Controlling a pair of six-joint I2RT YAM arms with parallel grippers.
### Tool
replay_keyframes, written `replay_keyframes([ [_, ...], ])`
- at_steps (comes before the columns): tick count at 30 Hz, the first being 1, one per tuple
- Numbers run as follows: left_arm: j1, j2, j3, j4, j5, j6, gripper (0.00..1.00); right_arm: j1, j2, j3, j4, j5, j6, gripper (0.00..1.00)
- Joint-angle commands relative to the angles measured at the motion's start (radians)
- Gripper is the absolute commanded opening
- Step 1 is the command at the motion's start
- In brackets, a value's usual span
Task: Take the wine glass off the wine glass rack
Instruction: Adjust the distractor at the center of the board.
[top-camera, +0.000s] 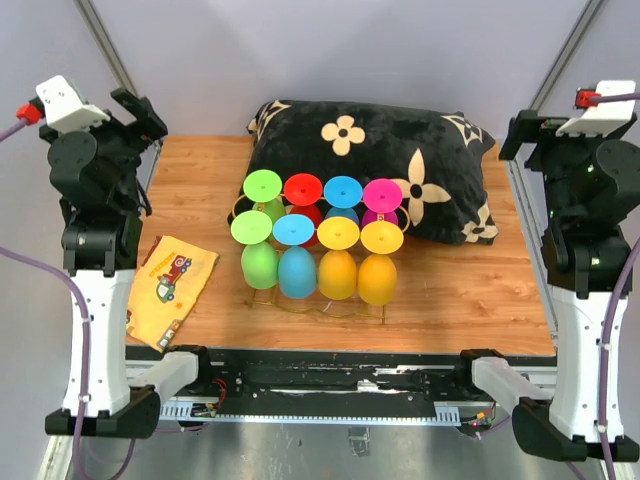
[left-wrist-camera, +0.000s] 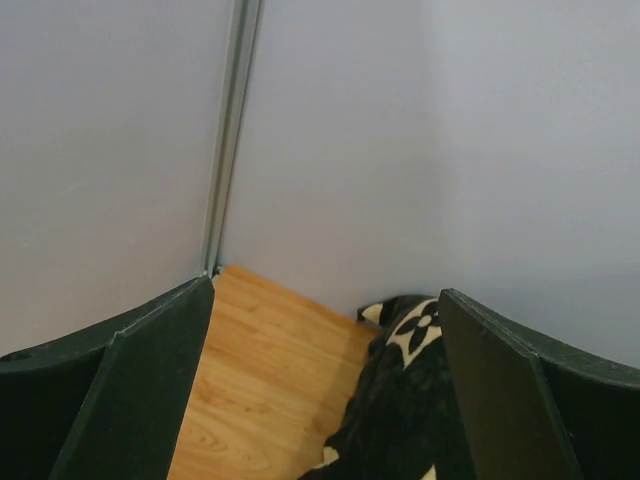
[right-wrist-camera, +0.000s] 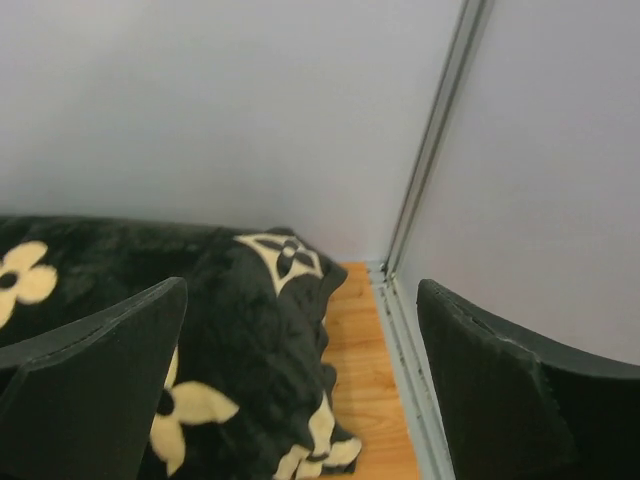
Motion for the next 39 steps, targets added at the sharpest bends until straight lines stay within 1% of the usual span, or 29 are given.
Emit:
replay_keyframes([
  [1,-0.011,-0.117,-0.090,-0.086,0.005,-0.067,0.99,-0.005,-0.073,-0.071,-0.118,-0.142,0.079,0.99],
  [7,-0.022,-0.277,-0.237,-0.200,0.040,-0.143,0.99,-0.007,-0.209,-0.242,-0.184,-0.278,0.156,0.98],
  [10,-0.027,-0.350,-0.305,-0.250,0.077,-0.174,0.99,-0.008,-0.263,-0.322,-0.227,-0.285,0.197,0.99],
  [14,-0.032,-0.416,-0.391,-0.308,0.164,-0.225,1.00,-0.010,-0.320,-0.436,-0.268,-0.246,0.266,0.98],
  [19,-0.037,-0.430,-0.456,-0.371,0.260,-0.288,0.99,-0.012,-0.361,-0.577,-0.259,-0.172,0.333,0.98],
  [25,-0.041,-0.469,-0.526,-0.382,0.358,-0.335,1.00,-0.015,-0.294,-0.683,-0.267,-0.128,0.386,0.98],
  [27,-0.042,-0.484,-0.540,-0.397,0.381,-0.335,1.00,-0.015,-0.268,-0.721,-0.248,-0.113,0.411,0.98],
  [30,-0.042,-0.500,-0.538,-0.423,0.398,-0.334,1.00,-0.017,-0.216,-0.779,-0.202,-0.137,0.437,0.98],
  [36,-0.044,-0.518,-0.501,-0.467,0.422,-0.328,1.00,-0.028,-0.047,-0.839,-0.113,-0.120,0.472,0.98],
  [39,-0.045,-0.524,-0.483,-0.486,0.444,-0.322,1.00,-0.053,0.055,-0.828,-0.038,-0.166,0.469,0.98],
])
